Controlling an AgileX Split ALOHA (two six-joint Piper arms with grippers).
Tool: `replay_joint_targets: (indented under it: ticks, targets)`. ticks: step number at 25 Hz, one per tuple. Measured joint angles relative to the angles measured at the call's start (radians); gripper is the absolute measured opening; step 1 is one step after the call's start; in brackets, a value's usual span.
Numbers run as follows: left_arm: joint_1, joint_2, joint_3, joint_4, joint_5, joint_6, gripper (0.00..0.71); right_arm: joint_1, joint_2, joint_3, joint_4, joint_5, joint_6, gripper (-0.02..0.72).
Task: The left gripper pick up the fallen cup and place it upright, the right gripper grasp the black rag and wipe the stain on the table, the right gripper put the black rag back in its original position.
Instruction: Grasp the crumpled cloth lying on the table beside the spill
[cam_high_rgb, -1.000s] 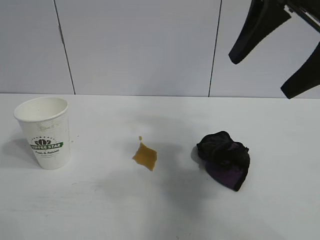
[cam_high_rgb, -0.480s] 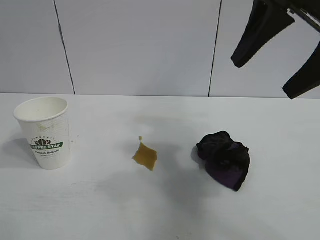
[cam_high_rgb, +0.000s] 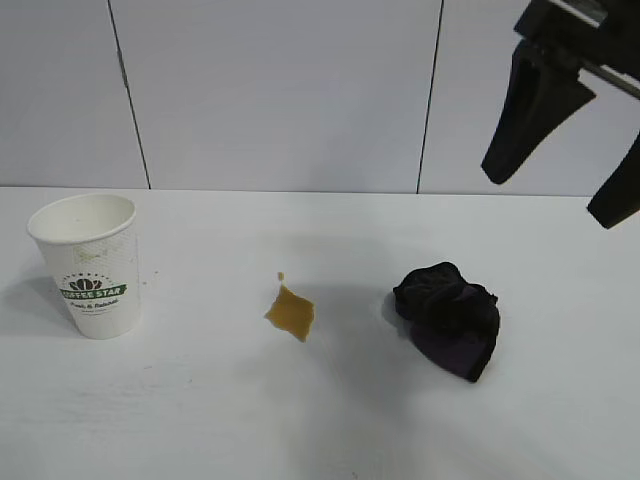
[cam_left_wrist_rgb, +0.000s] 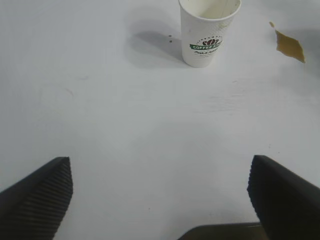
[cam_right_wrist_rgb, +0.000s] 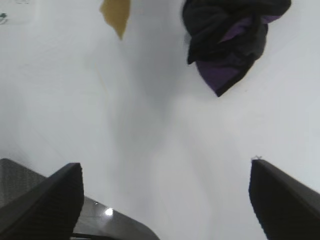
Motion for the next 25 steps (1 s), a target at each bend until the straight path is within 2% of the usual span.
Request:
replay_joint_targets:
  ticks: [2, 7, 11, 15, 17, 21, 25]
  targets:
    - [-0.005, 0.000, 0.000, 0.000, -0.001, 0.000, 0.687, 0.000, 0.054, 0.000, -0.026, -0.051, 0.002, 0.622]
    - [-0.015, 0.000, 0.000, 0.003, -0.001, 0.000, 0.687, 0.000, 0.202, -0.015, -0.042, -0.170, 0.003, 0.622]
    - [-0.016, 0.000, 0.000, 0.003, -0.001, 0.000, 0.687, 0.000, 0.309, -0.087, -0.048, -0.189, 0.003, 0.622]
    - [-0.016, -0.001, 0.000, 0.003, -0.001, 0.000, 0.687, 0.001, 0.368, -0.137, -0.008, -0.199, 0.003, 0.622]
    - [-0.016, -0.001, 0.000, 0.003, -0.001, 0.000, 0.687, 0.017, 0.386, -0.143, -0.007, -0.211, 0.003, 0.622]
    - [-0.016, -0.001, 0.000, 0.003, -0.001, 0.000, 0.687, 0.088, 0.427, -0.143, -0.034, -0.250, 0.010, 0.622]
    - [-0.016, -0.001, 0.000, 0.018, -0.001, 0.000, 0.687, 0.139, 0.468, -0.143, -0.084, -0.287, 0.077, 0.622]
